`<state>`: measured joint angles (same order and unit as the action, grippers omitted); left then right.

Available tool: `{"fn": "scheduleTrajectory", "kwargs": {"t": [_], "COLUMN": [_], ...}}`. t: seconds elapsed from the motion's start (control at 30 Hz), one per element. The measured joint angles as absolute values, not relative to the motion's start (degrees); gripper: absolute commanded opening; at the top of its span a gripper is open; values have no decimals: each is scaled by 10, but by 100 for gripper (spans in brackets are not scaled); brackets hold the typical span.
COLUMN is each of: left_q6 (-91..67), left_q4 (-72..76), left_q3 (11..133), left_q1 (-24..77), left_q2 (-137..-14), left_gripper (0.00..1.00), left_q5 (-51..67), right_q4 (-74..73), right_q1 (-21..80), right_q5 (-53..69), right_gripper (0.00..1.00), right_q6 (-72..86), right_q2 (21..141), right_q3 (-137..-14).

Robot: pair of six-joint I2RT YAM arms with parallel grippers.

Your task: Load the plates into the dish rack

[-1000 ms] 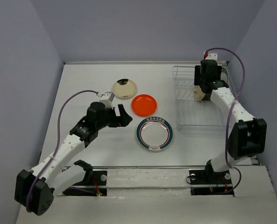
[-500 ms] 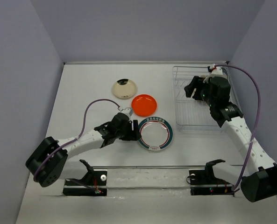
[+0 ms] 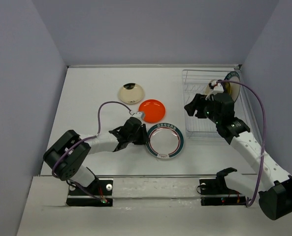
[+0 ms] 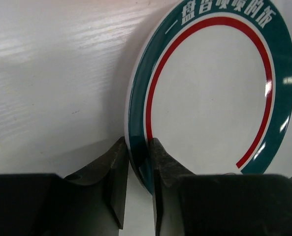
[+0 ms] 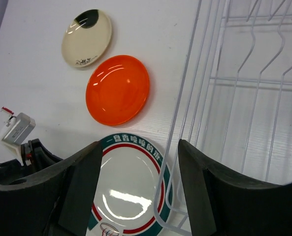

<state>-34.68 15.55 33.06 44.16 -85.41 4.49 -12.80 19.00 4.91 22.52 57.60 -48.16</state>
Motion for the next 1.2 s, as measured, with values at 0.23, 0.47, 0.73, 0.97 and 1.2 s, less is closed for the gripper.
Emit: {"fn": "scheduleTrajectory", "kwargs": {"t": [0.23,0.47,0.73,0.97,1.2], "left_q6": [-382,-364,-326,-309,-301], "left_q4": [212,99,-109,-166,-150], "left_q3": [334,309,350,447,475], "left_q1": [439,442,442,441,438], "left_q2": [-839,-696,-512,-470,-468], "left_gripper": [6,6,6,6,6], "left_q5": [58,15,-34,-36,21], "right_q4": [-121,-124,-129,-128,-124], "right_q1": [211,223,237,250,253], "right_q5": [57,105,197,269,338], "right_gripper": [70,83,86,86,58], "right_q6": [234,221,185,162,145], "right_q2": [577,574,606,632,647], "right_q3": [-467,-467,-472,-472,-472]}}
